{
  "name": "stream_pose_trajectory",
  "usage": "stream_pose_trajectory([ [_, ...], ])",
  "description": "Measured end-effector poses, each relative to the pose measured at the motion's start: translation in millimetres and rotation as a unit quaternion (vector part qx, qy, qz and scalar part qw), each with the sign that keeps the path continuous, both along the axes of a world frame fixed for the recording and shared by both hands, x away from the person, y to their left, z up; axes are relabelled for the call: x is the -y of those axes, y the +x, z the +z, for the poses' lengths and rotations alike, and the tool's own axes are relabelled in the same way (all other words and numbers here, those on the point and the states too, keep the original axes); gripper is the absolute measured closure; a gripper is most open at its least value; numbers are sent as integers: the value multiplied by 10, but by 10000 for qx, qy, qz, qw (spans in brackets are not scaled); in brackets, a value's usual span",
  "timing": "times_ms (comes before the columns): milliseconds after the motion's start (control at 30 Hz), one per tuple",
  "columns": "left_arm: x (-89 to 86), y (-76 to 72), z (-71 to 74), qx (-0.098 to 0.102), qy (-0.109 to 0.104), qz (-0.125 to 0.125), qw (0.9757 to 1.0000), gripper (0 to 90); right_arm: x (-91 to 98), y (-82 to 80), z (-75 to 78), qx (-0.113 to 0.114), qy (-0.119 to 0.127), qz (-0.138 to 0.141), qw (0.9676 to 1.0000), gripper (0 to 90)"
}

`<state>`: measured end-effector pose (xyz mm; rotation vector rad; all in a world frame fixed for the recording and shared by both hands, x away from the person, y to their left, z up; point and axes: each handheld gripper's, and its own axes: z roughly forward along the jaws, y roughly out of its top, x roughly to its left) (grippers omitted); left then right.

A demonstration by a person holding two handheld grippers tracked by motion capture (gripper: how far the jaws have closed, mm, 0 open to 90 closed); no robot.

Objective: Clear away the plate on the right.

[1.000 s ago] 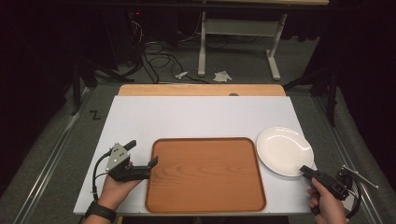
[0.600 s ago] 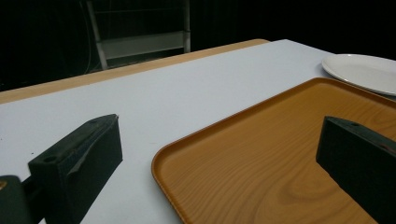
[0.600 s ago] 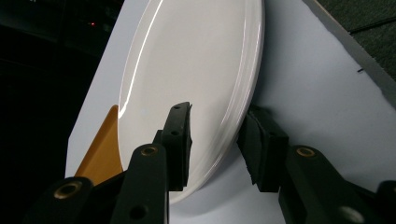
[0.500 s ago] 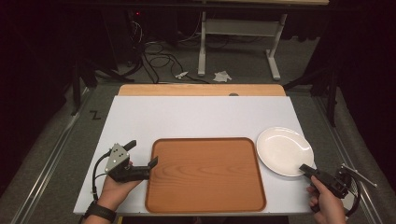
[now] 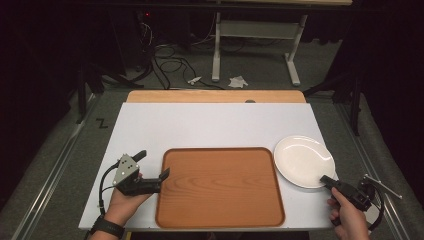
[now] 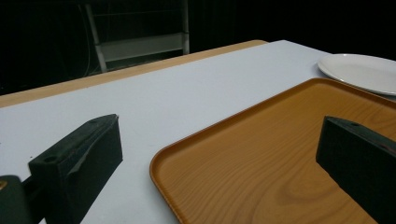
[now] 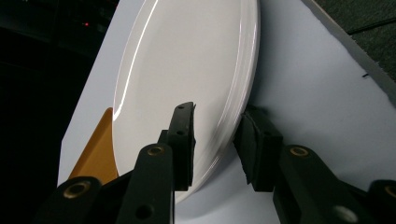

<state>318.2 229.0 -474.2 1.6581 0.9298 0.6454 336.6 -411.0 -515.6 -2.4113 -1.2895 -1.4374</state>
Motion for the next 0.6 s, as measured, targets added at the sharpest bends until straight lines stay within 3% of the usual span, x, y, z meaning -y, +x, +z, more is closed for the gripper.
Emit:
stream_pose_trajectory([
  [300, 6, 3, -1, -3, 15, -36, 10000, 9, -7, 14, -1, 0, -26, 14, 10000, 706],
  [433, -5, -4, 7, 10, -7, -31, 10000, 10, 22, 10, -37, 14, 25, -7, 10000, 783],
  [600, -7, -5, 6, 4, -3, -31, 10000, 10, 15, 13, -27, -29, -26, 11, 10000, 794],
])
